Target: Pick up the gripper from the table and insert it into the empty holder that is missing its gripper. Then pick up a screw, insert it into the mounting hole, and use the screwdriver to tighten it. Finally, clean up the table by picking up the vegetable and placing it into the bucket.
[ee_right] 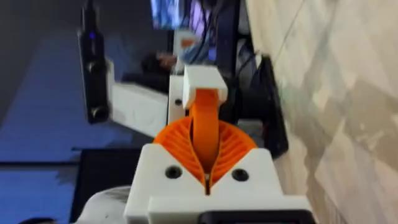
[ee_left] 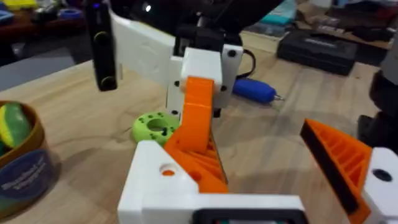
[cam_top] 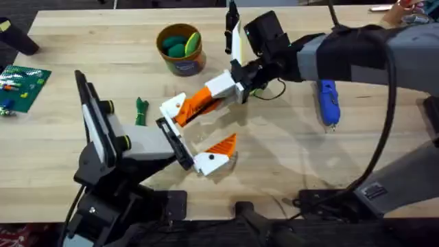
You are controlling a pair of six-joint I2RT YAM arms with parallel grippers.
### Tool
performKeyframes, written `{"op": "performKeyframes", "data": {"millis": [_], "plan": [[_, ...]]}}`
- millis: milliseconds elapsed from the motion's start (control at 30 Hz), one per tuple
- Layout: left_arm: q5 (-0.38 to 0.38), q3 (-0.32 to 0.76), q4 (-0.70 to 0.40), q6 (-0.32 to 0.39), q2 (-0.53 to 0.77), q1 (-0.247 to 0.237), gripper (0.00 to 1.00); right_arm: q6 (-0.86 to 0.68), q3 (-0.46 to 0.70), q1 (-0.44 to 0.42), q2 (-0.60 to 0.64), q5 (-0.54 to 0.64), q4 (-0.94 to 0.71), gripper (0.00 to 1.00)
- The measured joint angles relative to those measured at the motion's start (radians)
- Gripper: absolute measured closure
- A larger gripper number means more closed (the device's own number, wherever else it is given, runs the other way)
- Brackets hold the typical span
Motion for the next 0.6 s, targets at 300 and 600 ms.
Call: {"op": "performKeyframes", "data": {"millis": [300,600], "plan": [[-0.075,0.0,0.0,-0.033,0.0,0.011,0.017,0.123,0.0,0.026,-0.014,0.079,0.07,0.982],[-0.068,0.0,0.0,-0.046,0.001,0.009,0.017,0.146,-0.02,0.016,-0.017,0.084,0.109,0.983]]}}
